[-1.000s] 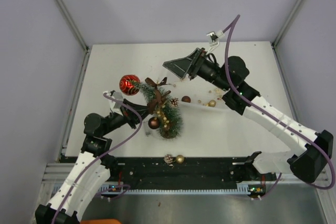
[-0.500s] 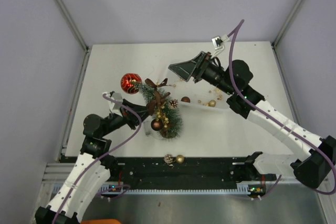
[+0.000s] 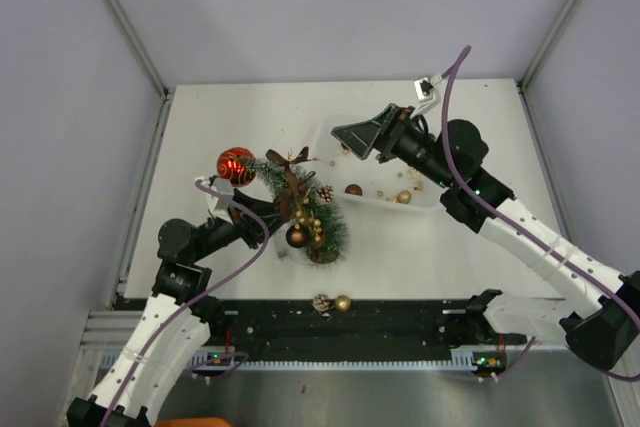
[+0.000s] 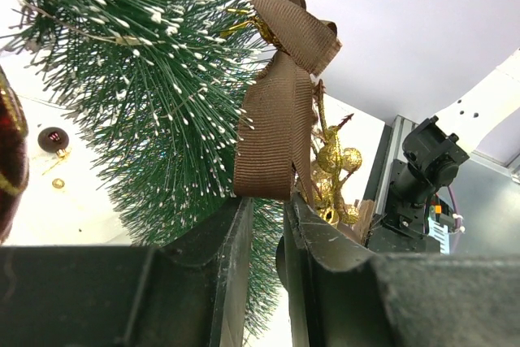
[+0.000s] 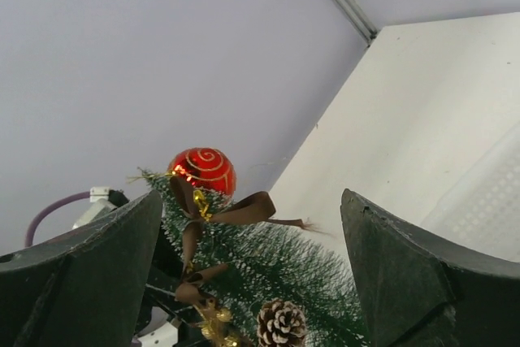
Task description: Decorate the small christmas tree
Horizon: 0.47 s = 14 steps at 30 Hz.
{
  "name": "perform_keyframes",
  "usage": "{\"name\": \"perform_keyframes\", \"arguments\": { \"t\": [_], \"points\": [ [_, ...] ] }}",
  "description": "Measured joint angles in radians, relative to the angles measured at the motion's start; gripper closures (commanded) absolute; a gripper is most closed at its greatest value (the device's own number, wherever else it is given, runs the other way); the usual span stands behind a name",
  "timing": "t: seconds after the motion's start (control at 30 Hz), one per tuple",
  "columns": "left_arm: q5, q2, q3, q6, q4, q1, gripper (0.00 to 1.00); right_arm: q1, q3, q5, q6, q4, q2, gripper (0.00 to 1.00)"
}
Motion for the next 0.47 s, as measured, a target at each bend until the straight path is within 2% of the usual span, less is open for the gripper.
{"name": "perform_keyframes", "arguments": {
  "t": [0.3,0.47],
  "points": [
    [0.002,0.000,0.000,0.003,0.000,0.000,0.72,-0.001,0.000,0.113,-0.046,-0.200,-0.018,0.07],
    [0.004,0.000,0.000,0.011,0.000,0.000,0.72,-0.001,-0.011,0.167,-0.078,-0.261,-0.078,0.06]
  ]
}}
